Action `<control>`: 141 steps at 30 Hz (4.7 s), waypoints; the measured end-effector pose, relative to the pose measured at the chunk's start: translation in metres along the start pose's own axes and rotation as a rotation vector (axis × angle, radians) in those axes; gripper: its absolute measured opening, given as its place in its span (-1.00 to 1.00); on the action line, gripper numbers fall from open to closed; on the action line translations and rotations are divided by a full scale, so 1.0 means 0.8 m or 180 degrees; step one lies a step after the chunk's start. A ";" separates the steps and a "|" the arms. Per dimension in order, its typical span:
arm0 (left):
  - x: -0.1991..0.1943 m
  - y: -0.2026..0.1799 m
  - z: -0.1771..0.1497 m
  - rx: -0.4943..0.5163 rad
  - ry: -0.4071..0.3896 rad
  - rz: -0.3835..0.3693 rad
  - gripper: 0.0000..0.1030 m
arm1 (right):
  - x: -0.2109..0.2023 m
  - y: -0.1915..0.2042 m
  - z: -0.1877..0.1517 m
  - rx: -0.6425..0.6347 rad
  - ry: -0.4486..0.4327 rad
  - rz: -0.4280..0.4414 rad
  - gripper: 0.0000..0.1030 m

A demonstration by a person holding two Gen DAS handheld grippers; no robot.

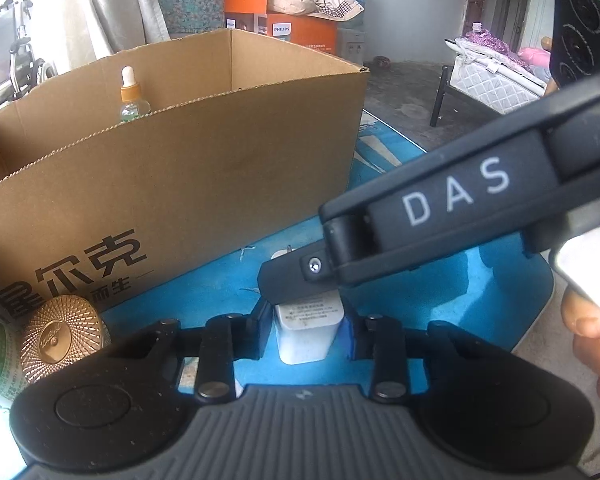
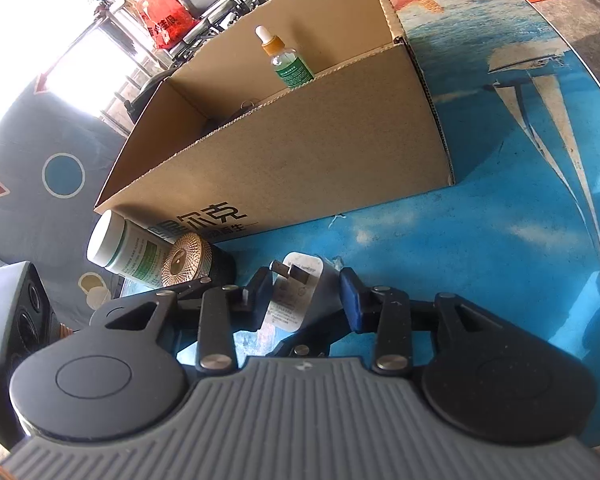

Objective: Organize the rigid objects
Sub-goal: 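Lower the right gripper over the white charger plug, then close the right gripper on the white charger plug, then lift the charger plug and lower it into the box, then open the right gripper and withdraw it from the box, then move the right gripper down to the gold-lidded jar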

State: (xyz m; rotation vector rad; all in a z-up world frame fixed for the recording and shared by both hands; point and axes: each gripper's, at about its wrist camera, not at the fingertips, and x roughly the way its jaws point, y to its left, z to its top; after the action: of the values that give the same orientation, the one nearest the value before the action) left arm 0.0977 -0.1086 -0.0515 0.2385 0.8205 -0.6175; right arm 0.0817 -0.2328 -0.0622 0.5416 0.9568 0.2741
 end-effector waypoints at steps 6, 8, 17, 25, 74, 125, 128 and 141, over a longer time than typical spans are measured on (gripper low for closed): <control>0.005 -0.004 0.002 0.0008 -0.0041 0.0081 -0.44 | 0.009 -0.012 0.000 0.0164 -0.0024 0.0107 -0.14; 0.006 -0.004 0.003 -0.0008 -0.0047 0.0079 -0.44 | 0.008 -0.014 0.000 0.0206 -0.0036 0.0124 -0.16; -0.010 -0.007 0.000 -0.0022 -0.0119 0.0077 -0.45 | -0.009 -0.006 -0.009 0.0161 -0.0117 0.0122 -0.21; -0.074 -0.005 0.014 -0.0016 -0.0475 0.0296 -0.45 | -0.053 0.047 0.001 -0.0168 -0.0350 0.0269 -0.21; 0.078 0.134 0.237 -0.1018 0.0130 0.0054 -0.16 | 0.091 0.041 0.322 -0.0998 0.0096 -0.0115 -0.27; -0.065 0.071 -0.064 -0.0399 -0.0051 0.0653 0.75 | 0.048 0.080 0.029 -0.0199 0.0127 0.0650 -0.04; -0.061 0.072 -0.065 -0.0374 -0.0072 0.0675 0.76 | 0.079 0.080 0.032 -0.0229 0.0267 0.0641 -0.09; -0.054 0.051 -0.063 -0.0182 -0.0044 0.0510 0.77 | 0.088 0.067 0.028 -0.0259 0.0381 0.0567 -0.20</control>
State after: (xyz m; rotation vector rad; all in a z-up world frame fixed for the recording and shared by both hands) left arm 0.0691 -0.0359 -0.0539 0.2451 0.7962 -0.4446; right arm 0.1401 -0.1627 -0.0718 0.5409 1.0099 0.5079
